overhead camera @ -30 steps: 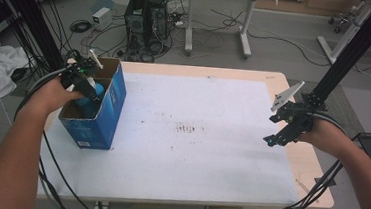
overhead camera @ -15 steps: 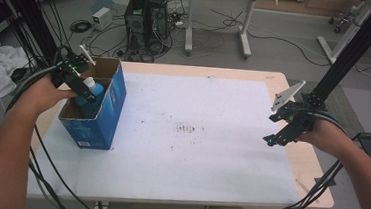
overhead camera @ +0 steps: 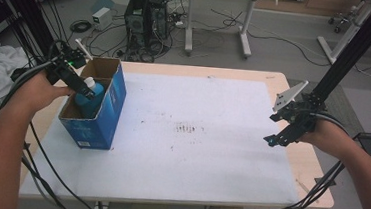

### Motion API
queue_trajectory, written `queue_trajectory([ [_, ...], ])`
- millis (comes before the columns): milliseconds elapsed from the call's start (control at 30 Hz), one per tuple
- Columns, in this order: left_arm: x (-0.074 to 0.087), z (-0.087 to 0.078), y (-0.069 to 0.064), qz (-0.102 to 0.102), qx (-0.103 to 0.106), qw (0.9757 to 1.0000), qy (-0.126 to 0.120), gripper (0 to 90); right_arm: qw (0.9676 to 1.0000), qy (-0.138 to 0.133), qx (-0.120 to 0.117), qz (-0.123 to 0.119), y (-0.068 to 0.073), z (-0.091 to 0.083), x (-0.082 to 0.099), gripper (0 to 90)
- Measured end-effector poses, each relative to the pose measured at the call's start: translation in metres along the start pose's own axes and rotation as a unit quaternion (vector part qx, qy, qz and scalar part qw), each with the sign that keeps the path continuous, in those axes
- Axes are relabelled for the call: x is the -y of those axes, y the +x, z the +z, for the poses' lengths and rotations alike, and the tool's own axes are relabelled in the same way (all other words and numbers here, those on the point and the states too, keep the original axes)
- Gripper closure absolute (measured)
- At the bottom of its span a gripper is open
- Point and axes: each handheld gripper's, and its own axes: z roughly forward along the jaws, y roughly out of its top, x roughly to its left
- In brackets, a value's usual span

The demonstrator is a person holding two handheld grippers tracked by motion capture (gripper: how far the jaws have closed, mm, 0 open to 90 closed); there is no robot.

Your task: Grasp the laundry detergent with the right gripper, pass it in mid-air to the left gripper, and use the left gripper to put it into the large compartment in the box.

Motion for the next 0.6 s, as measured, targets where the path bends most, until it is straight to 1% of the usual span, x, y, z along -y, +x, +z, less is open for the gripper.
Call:
queue_trajectory([
  [33,0.0,0.0,0.0,0.0,0.0,1.0,0.0,27.9,1.0,-0.002,0.0,-0.001,0.0,0.0,0.0,21.0],
  [133,-0.001,-0.006,-0.006,0.009,-0.002,1.0,-0.002,27.9,1.0,-0.003,0.002,-0.001,0.001,-0.002,0.0,21.0],
  [200,-0.002,-0.01,-0.01,0.012,0.0,0.9999,-0.004,27.9,1.0,-0.005,0.003,-0.002,0.001,-0.003,0.0,21.0],
  [233,-0.003,-0.014,-0.01,0.024,0.0,0.9997,0.007,27.9,1.0,-0.002,0.002,-0.001,0.002,-0.004,0.0,21.0],
  [267,-0.003,-0.015,-0.013,0.019,0.0,0.9998,-0.001,27.9,1.0,-0.005,0.003,-0.001,0.003,-0.004,0.0,21.0],
  [333,-0.004,-0.02,-0.017,0.02,0.0,0.9998,-0.01,27.9,1.0,-0.007,0.003,-0.004,0.003,-0.004,0.001,21.0],
  [367,-0.005,-0.025,-0.02,0.025,0.002,0.9996,-0.008,27.9,1.0,-0.006,0.003,-0.002,0.004,-0.006,0.0,21.0],
  [400,-0.006,-0.027,-0.023,0.032,0.001,0.9994,-0.016,27.9,1.0,-0.006,0.003,-0.002,0.004,-0.006,0.0,21.0],
  [433,-0.006,-0.03,-0.028,0.032,0.005,0.9993,-0.019,27.9,1.0,-0.005,0.005,-0.001,0.005,-0.006,0.0,21.0],
  [467,-0.007,-0.034,-0.031,0.043,0.008,0.9989,-0.017,27.9,0.9999,-0.009,0.004,-0.006,0.005,-0.006,0.001,21.0],
  [500,-0.008,-0.036,-0.035,0.042,0.008,0.9988,-0.023,27.9,0.9999,-0.009,0.003,-0.005,0.005,-0.007,0.001,21.0],
  [533,-0.01,-0.038,-0.038,0.057,0.006,0.9981,-0.023,27.8,1.0,-0.007,0.005,-0.003,0.006,-0.008,0.001,21.0],
  [567,-0.01,-0.038,-0.038,0.057,0.006,0.9981,-0.023,27.8,1.0,-0.007,0.005,-0.003,0.006,-0.008,0.001,21.0],
  [600,-0.012,-0.04,-0.049,0.061,0.009,0.9976,-0.03,27.8,0.9999,-0.012,0.005,-0.003,0.006,-0.007,0.001,21.0],
])
